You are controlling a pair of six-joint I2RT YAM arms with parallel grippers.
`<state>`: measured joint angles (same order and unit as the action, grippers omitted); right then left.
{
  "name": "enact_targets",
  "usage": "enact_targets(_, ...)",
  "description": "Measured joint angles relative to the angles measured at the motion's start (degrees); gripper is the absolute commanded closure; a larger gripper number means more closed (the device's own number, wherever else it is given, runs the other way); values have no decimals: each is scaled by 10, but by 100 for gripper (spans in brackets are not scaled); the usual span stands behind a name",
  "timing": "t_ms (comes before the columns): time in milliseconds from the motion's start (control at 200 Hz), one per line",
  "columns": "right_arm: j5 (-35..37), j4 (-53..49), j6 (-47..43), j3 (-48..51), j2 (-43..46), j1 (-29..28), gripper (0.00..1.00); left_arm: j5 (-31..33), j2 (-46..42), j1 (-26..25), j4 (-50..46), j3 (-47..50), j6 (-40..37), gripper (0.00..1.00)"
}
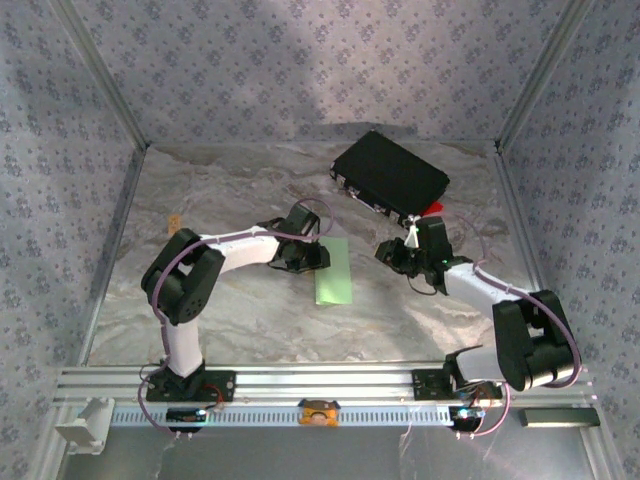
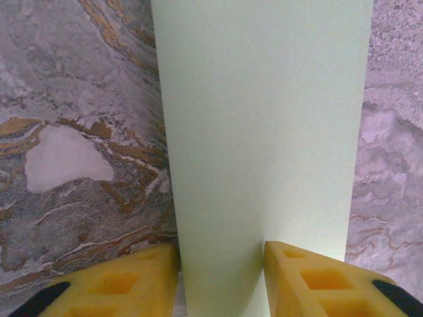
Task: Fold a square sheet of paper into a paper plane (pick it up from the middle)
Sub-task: Hold the square sheet of paper at the center of the table.
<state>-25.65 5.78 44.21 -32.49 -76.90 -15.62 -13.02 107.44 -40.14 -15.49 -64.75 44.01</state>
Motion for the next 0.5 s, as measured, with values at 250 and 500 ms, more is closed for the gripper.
enact_targets(250,0,0,0,0,-1,0,77,0,16,0,-33,-28,-23,57)
enact_targets(500,-3,0,0,0,-6,0,77,-2,25,0,-54,-44,-40,55)
